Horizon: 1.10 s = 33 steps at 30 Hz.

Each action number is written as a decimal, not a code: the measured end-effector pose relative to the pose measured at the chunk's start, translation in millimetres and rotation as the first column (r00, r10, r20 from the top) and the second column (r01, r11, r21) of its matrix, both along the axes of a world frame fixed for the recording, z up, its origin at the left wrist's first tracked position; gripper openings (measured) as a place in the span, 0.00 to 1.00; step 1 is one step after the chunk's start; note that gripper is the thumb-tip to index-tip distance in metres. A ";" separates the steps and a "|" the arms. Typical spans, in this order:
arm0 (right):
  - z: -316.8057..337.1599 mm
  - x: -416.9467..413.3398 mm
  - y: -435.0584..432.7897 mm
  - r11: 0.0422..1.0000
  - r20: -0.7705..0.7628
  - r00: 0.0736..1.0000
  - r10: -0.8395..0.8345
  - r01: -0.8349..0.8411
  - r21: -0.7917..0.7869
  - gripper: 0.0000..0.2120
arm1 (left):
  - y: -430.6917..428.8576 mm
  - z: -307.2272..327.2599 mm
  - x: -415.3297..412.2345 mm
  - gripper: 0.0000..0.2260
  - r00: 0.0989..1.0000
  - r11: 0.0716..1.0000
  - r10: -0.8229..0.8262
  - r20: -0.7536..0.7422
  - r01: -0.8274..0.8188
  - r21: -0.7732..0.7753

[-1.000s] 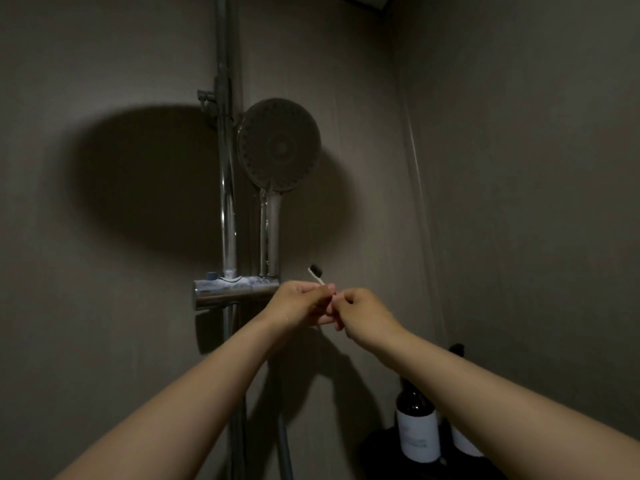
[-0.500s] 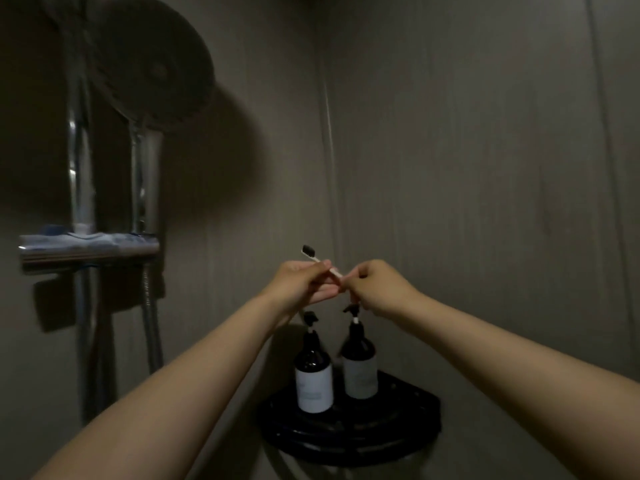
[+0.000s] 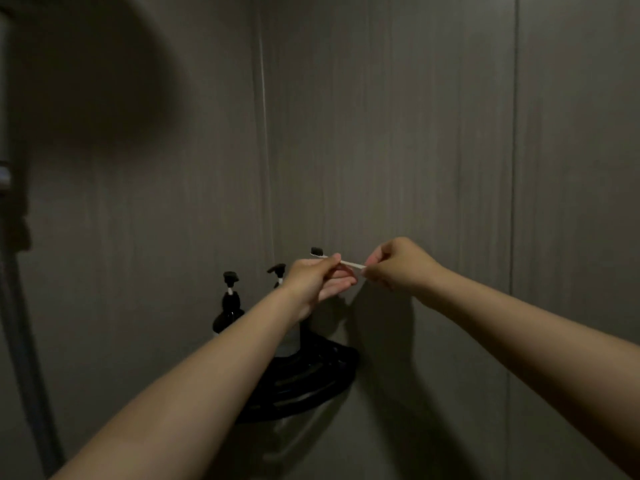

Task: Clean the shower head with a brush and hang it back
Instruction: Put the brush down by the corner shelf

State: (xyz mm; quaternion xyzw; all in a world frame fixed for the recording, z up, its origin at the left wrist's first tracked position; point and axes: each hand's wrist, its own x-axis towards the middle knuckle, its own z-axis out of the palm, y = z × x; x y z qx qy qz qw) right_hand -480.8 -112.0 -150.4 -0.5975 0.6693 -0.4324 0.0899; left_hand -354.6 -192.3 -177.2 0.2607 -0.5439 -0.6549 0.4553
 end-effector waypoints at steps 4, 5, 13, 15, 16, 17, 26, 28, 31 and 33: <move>-21.4 -8.7 -0.2 0.996 -0.072 0.997 -0.028 0.034 0.085 0.03 | 14.8 -37.1 -15.7 0.13 0.991 0.978 -0.027 -0.127 0.052 0.204; -28.1 -9.3 -1.5 0.993 -0.090 0.995 -0.030 0.040 0.112 0.02 | 19.6 -47.4 -18.9 0.13 0.987 0.964 -0.028 -0.155 0.068 0.257; -81.0 -9.0 -12.0 0.975 -0.223 0.975 -0.017 0.066 0.211 0.03 | 42.9 -119.5 -38.3 0.12 0.938 0.892 -0.089 -0.336 0.225 0.393; -88.3 -8.3 -13.2 0.970 -0.221 0.975 -0.002 0.056 0.235 0.03 | 40.8 -127.0 -39.9 0.13 0.928 0.875 -0.055 -0.368 0.222 0.430; -91.3 -7.1 -13.8 0.968 -0.219 0.976 0.006 0.049 0.245 0.03 | 40.0 -129.1 -39.7 0.14 0.923 0.866 -0.042 -0.384 0.225 0.447; -94.2 -5.9 -14.6 0.968 -0.216 0.976 0.012 0.043 0.248 0.02 | 39.9 -130.5 -39.7 0.14 0.918 0.858 -0.033 -0.395 0.229 0.460; -105.0 -5.0 -16.6 0.974 -0.295 0.955 -0.006 0.072 0.215 0.02 | 46.9 -135.8 -41.9 0.17 0.915 0.820 -0.023 -0.403 0.248 0.516; -109.3 -4.9 -19.0 0.979 -0.316 0.949 -0.008 0.073 0.192 0.02 | 46.7 -136.8 -42.1 0.17 0.918 0.818 -0.004 -0.397 0.232 0.527; -117.0 -3.2 -22.4 0.983 -0.314 0.949 -0.022 0.077 0.164 0.03 | 47.0 -135.8 -40.8 0.17 0.922 0.812 0.007 -0.387 0.220 0.540; -120.2 -1.8 -24.7 0.985 -0.311 0.949 -0.052 0.099 0.138 0.03 | 47.0 -135.3 -40.6 0.16 0.925 0.810 0.004 -0.380 0.220 0.544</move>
